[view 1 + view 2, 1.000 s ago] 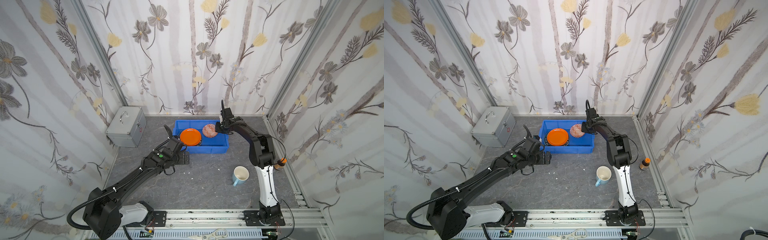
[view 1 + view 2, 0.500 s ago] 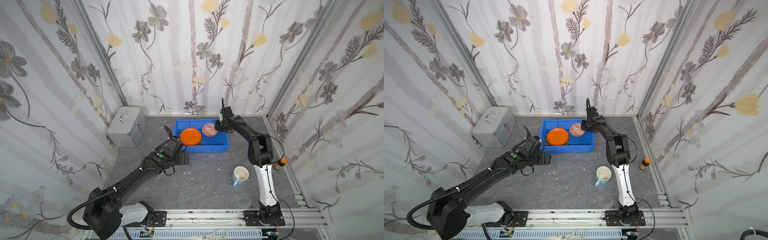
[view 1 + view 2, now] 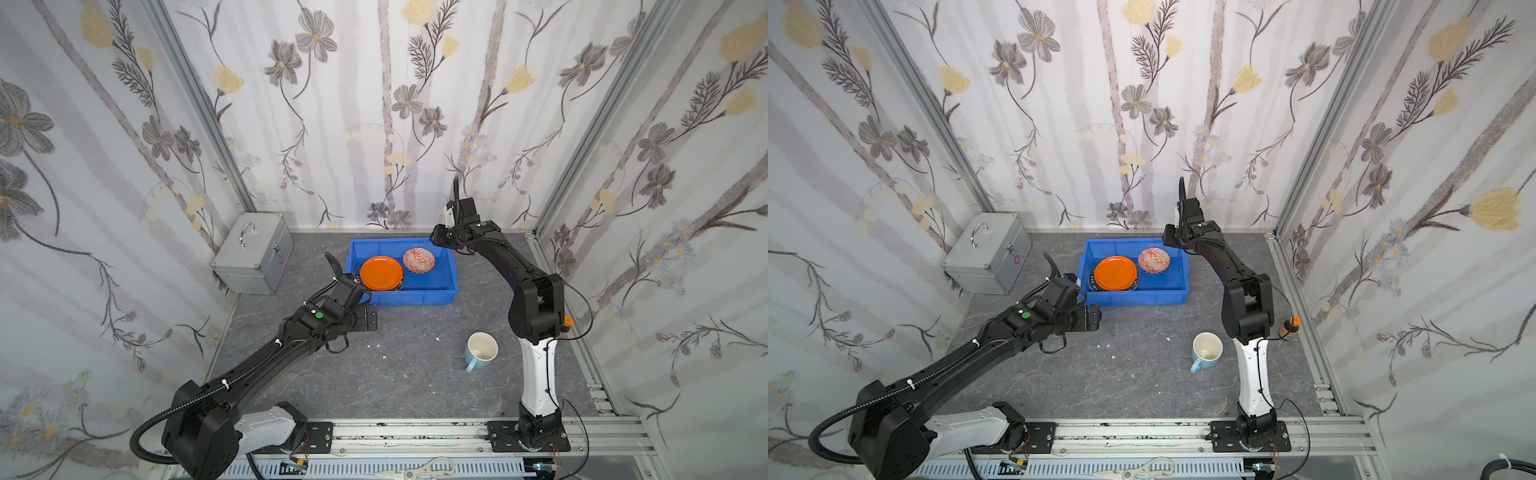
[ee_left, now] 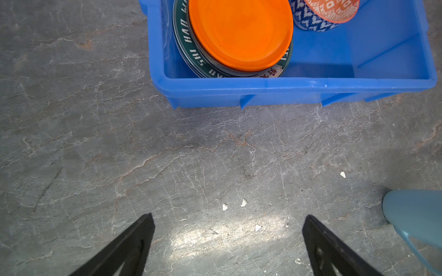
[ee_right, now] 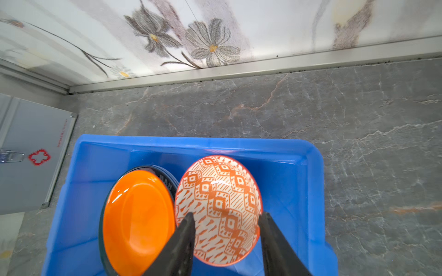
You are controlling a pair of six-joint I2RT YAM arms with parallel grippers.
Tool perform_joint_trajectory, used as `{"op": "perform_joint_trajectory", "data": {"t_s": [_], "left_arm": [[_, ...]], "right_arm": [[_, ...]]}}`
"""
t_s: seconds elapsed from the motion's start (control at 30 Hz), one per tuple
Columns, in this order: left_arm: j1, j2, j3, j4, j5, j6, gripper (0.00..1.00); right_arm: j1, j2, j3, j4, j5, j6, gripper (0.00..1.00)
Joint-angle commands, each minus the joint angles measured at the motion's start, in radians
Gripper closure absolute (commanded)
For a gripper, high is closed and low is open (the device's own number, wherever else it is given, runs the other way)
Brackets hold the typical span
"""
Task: Place the mixed dishes into the plastic bin
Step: 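Lower the bowl into the bin beside the plates and open right gripper, then move right gripper down to the light-blue mug on the table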
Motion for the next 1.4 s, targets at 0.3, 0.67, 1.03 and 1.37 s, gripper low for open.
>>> {"op": "perform_joint_trajectory", "data": {"t_s": [0.3, 0.67, 1.03, 1.37], "left_arm": [[-0.051, -0.049, -0.048, 0.088, 0.113, -0.038, 0.00], [-0.228, 0.172, 0.074, 0.193, 0.168, -0.003, 0.00], [-0.347, 0.275, 0.219, 0.141, 0.155, 0.056, 0.00], [-0.418, 0.295, 0.274, 0.096, 0.148, 0.093, 0.00]], "right_arm": [[0.025, -0.547, -0.620, -0.009, 0.160, -0.024, 0.51], [0.025, -1.137, -1.074, -0.231, 0.215, 0.069, 0.51], [0.037, -1.330, -1.217, -0.348, 0.230, 0.205, 0.52], [0.094, -1.342, -1.289, -0.373, 0.292, 0.302, 0.50]]}}
